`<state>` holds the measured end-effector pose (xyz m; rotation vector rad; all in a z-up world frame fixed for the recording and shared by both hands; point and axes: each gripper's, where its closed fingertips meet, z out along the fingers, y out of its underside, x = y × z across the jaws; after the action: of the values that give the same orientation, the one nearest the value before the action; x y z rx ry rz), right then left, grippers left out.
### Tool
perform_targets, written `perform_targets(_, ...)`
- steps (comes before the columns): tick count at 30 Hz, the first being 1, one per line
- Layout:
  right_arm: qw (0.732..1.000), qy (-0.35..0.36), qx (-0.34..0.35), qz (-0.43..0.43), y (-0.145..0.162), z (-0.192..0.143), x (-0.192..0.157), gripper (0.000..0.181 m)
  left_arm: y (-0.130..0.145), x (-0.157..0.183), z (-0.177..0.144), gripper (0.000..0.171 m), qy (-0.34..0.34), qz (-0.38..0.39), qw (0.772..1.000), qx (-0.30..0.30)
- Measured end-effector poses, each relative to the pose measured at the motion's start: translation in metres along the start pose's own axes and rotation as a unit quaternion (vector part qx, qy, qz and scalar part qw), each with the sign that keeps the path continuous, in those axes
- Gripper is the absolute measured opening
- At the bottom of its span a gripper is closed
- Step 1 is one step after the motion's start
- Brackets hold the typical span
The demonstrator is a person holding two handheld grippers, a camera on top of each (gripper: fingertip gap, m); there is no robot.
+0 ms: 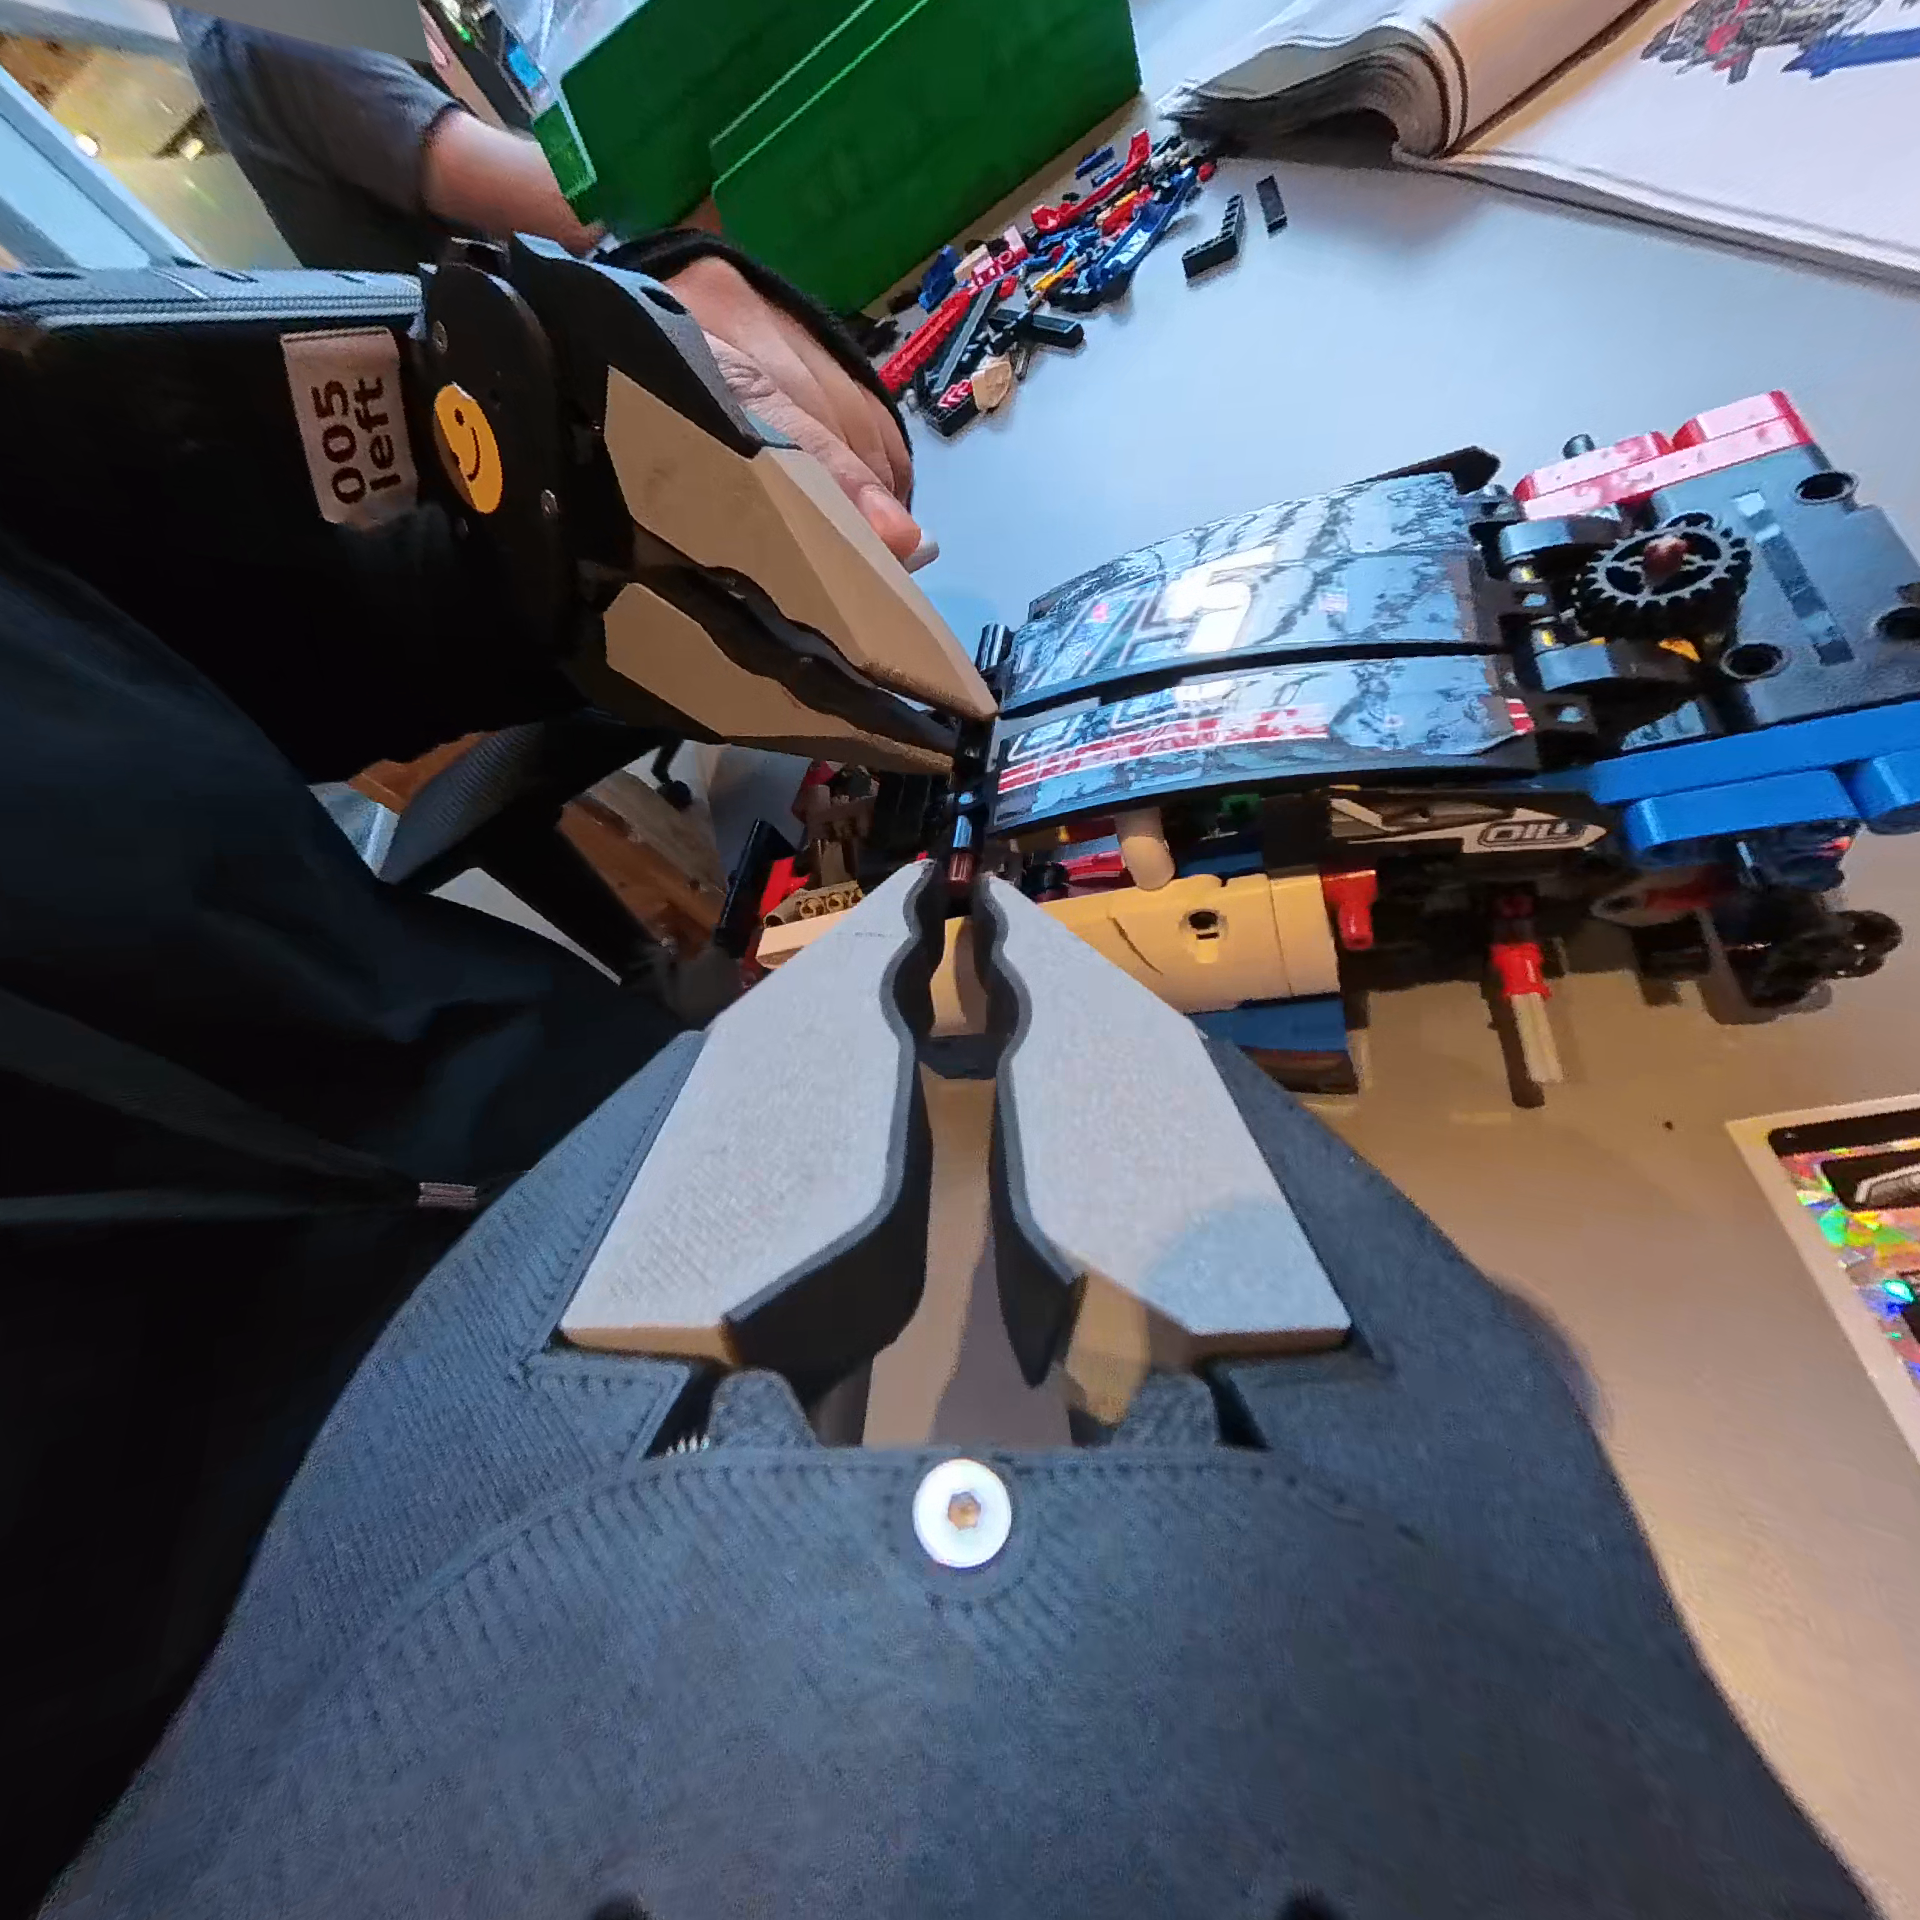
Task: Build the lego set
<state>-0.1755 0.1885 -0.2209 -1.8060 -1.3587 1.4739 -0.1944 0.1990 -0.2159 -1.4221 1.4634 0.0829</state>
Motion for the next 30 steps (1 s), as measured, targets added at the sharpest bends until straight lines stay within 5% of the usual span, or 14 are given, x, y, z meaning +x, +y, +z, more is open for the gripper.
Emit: perform_targets(30,0.994,0.082,-0.01,-0.075,0.002,-0.003,-0.001,0.005,0.002,0.001,-0.002,0.004,-0.017,0.0,1.0,0.013)
